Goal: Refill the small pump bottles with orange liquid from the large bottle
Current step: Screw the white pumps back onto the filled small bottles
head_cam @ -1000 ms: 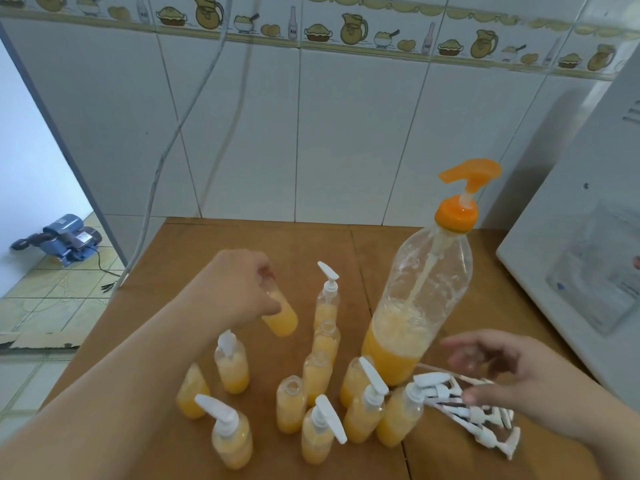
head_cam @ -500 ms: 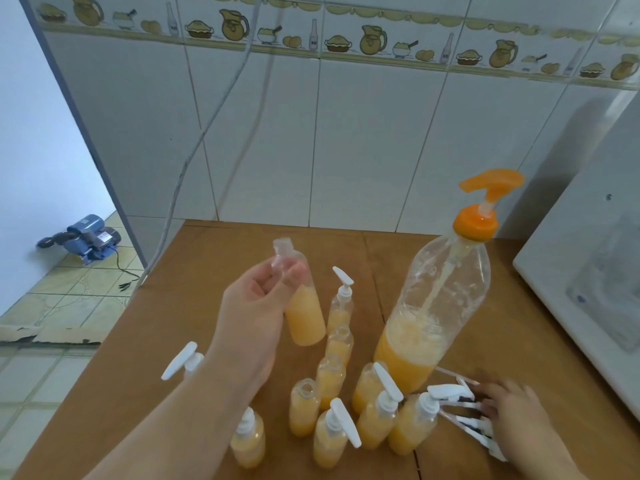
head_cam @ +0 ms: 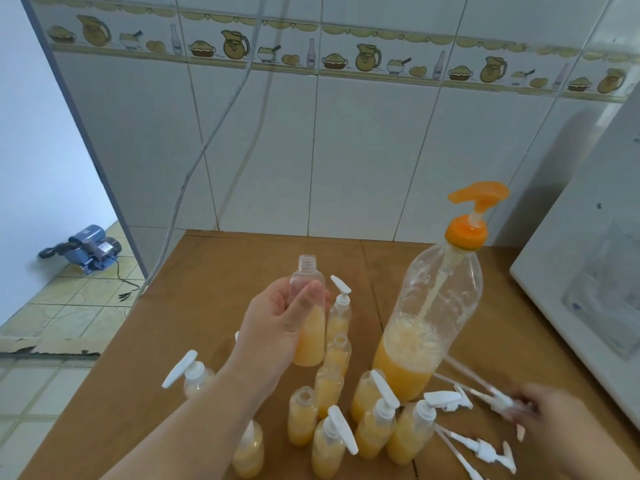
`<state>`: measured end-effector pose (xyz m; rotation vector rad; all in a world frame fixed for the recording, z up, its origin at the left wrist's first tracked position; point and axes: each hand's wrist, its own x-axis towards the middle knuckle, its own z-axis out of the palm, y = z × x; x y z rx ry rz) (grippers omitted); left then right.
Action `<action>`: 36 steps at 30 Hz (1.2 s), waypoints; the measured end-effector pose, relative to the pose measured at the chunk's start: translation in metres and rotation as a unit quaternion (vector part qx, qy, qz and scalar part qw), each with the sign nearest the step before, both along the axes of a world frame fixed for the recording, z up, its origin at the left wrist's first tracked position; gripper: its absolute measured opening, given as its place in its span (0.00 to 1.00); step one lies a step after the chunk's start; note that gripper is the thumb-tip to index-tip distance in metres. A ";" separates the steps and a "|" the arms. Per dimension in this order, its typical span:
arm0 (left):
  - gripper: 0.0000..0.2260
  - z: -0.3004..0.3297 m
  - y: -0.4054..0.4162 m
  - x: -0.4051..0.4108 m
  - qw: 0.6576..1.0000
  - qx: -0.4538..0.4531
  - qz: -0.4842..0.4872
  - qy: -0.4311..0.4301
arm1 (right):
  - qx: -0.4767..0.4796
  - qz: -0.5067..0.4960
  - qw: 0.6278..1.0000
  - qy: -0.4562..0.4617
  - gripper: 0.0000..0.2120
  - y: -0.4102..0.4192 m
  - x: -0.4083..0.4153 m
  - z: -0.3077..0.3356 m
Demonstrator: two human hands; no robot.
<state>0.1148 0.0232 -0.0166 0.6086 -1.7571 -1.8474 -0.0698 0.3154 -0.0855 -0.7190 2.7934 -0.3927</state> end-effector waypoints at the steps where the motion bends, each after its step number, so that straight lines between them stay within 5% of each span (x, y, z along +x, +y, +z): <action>1: 0.16 0.000 -0.001 0.001 0.999 -0.044 -0.003 -0.006 | -0.028 -0.009 1.000 0.003 0.14 0.006 0.001 0.012; 3: 0.16 0.001 -0.002 0.003 0.993 -0.119 -0.014 -0.019 | -0.103 -0.011 0.994 0.038 0.05 0.019 0.004 0.032; 10: 0.08 0.006 0.010 0.005 0.977 -0.214 0.004 0.002 | -0.272 0.131 0.929 0.211 0.13 -0.025 0.044 0.121; 36: 0.10 0.015 0.008 0.026 0.920 -0.390 0.023 0.020 | -0.240 0.247 0.903 0.256 0.15 -0.072 0.065 0.161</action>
